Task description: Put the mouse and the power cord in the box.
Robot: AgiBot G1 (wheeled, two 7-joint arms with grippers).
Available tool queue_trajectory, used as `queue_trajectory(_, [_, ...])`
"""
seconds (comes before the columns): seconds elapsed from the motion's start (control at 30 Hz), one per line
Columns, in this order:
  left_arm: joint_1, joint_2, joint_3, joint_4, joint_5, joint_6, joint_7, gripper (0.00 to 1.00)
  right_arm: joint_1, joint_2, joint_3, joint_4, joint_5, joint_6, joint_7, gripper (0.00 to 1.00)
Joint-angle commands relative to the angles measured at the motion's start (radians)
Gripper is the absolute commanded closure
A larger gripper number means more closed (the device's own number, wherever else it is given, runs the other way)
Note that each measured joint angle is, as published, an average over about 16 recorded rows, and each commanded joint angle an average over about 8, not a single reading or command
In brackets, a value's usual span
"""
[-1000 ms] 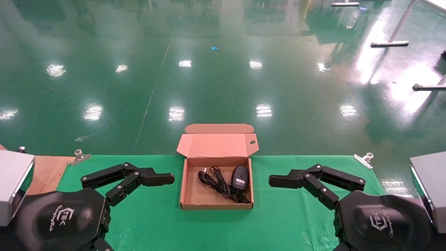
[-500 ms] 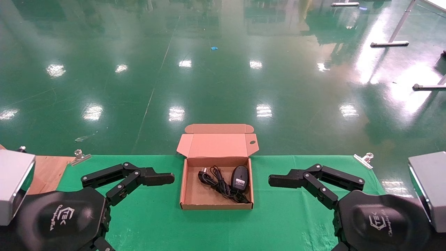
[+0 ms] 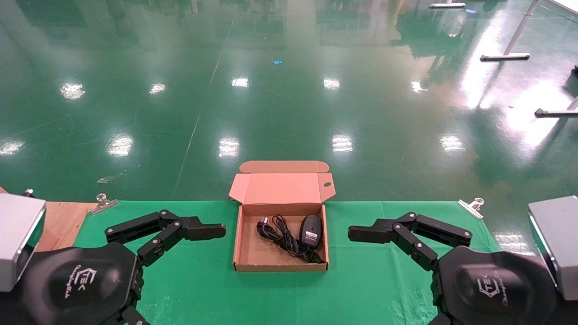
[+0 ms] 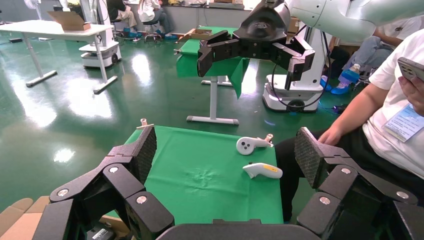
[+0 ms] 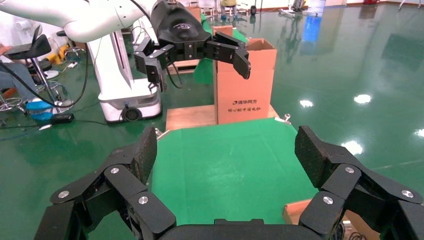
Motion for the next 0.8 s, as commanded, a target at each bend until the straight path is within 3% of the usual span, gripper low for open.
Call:
queue_trajectory(0.03, [0.0, 0.0, 0.0, 0.0, 0.0, 0.0, 0.0, 0.0, 0.0, 0.0, 0.0, 0.0, 0.0, 0.0, 0.0, 0.0])
queue_trajectory(0.8, [0.0, 0.0, 0.0, 0.001, 0.0, 0.0, 0.0, 0.0, 0.0, 0.0, 0.0, 0.0, 0.0, 0.0, 0.0, 0.0])
